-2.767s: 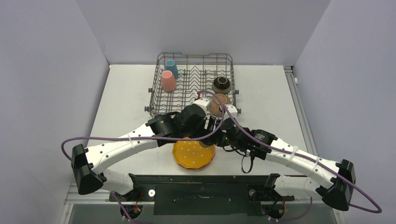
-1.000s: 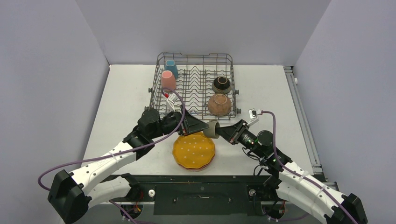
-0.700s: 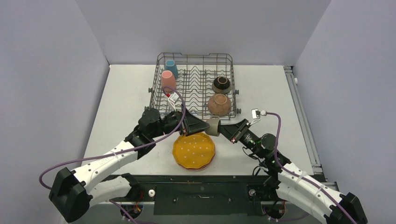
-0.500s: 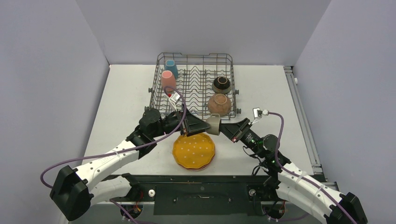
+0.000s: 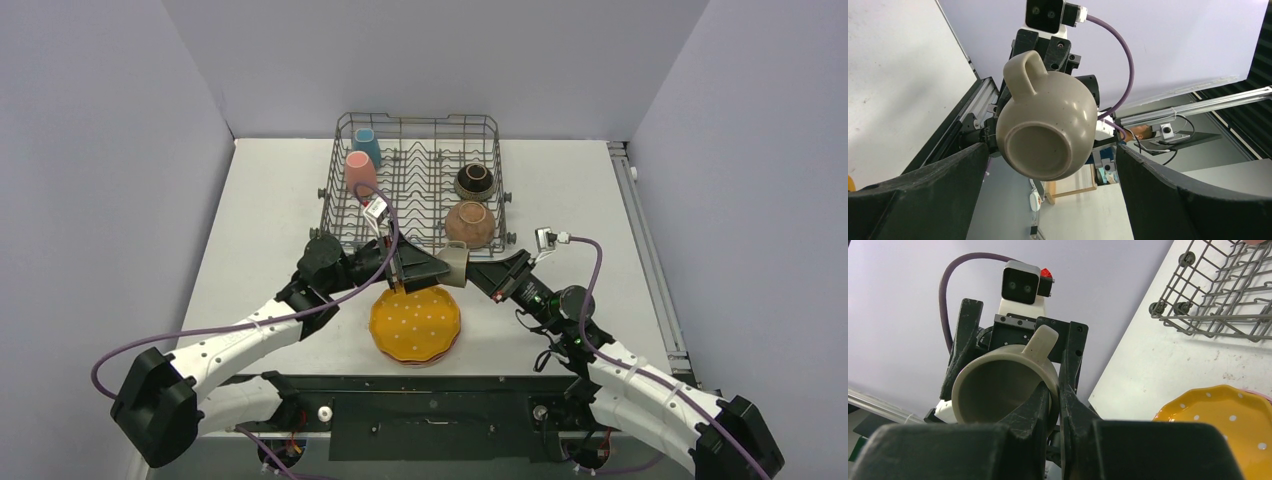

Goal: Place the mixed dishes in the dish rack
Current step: Pick up the cup from the dish rack.

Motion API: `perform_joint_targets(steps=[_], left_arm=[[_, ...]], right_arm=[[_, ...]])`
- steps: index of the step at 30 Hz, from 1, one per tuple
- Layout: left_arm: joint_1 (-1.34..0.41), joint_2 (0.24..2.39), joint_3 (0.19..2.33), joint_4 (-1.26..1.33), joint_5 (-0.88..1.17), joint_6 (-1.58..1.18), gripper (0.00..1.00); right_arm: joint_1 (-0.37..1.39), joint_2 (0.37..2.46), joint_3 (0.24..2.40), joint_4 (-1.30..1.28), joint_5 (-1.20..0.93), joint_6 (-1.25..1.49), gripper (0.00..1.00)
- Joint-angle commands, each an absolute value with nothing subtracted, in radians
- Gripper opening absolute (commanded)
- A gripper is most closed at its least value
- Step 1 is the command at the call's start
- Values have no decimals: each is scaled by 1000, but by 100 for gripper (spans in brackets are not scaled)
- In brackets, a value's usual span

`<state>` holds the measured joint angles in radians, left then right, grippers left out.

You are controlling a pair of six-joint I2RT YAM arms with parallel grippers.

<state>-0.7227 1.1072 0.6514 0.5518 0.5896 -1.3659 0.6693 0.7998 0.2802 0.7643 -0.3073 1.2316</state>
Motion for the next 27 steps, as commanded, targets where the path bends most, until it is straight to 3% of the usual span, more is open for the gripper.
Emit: perform_joint_targets(steps=[1, 6, 10, 27], left_arm=[[-719, 1117, 658, 655, 616, -1395, 96], [-719, 1139, 656, 708, 631, -1422, 99], [-719, 1157, 653, 756, 640, -1449, 91], [-728, 1205, 663, 878, 675, -1525, 76]], right_arm=[[681, 804, 314, 900, -324, 1233, 0], [684, 808, 309, 916, -329, 1234, 0], [686, 805, 301, 928, -331, 1233, 0], [691, 804, 274, 930, -332, 1217, 0]])
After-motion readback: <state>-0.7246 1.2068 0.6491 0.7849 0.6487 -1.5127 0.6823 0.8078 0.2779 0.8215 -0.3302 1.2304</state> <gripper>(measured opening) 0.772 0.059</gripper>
